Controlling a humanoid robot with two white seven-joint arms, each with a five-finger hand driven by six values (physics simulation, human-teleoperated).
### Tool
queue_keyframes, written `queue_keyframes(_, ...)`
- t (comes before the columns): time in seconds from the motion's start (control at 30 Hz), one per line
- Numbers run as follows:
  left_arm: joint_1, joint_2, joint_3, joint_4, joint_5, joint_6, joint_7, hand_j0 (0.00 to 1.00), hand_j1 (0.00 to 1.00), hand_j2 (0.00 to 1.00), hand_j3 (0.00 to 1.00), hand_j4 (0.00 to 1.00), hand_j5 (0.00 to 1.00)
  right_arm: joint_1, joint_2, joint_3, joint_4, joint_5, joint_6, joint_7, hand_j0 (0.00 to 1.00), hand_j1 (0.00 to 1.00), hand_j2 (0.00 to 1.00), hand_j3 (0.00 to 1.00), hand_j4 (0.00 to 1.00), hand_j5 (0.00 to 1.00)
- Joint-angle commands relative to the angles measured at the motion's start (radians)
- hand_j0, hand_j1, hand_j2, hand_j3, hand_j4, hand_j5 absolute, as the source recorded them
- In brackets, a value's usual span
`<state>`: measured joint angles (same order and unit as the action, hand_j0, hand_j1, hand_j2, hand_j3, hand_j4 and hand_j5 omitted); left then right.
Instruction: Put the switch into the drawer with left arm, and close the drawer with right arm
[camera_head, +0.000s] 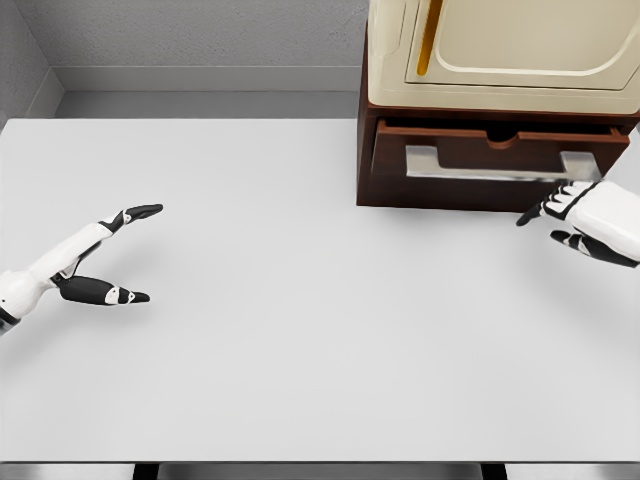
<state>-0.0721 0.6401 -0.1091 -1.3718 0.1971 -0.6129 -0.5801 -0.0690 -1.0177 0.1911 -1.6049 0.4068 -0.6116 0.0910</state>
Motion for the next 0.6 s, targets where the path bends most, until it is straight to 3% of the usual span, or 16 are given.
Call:
queue_keyframes(0.0,0.0,0.001,0.0,-0.001,0.008,0.002,0.0,1.0,1.0,1.0,1.0,1.0,1.0,0.0,0.004,0.002,0.013,0.0,0.001,-0.002,0.63,0.63,0.63,0.63,0.63,0.63)
queue_keyframes(0.17,0.0,0.001,0.0,-0.001,0.008,0.002,0.0,1.0,1.0,1.0,1.0,1.0,1.0,-0.049,0.024,0.033,0.049,0.001,0.001,-0.002,0.63,0.63,0.63,0.63,0.63,0.63)
queue_keyframes(0.57,0.0,0.001,0.0,-0.001,0.008,0.002,0.0,1.0,1.0,1.0,1.0,1.0,1.0,-0.087,0.037,0.04,0.092,-0.002,0.001,-0.004,0.66,0.66,0.66,0.66,0.66,0.66)
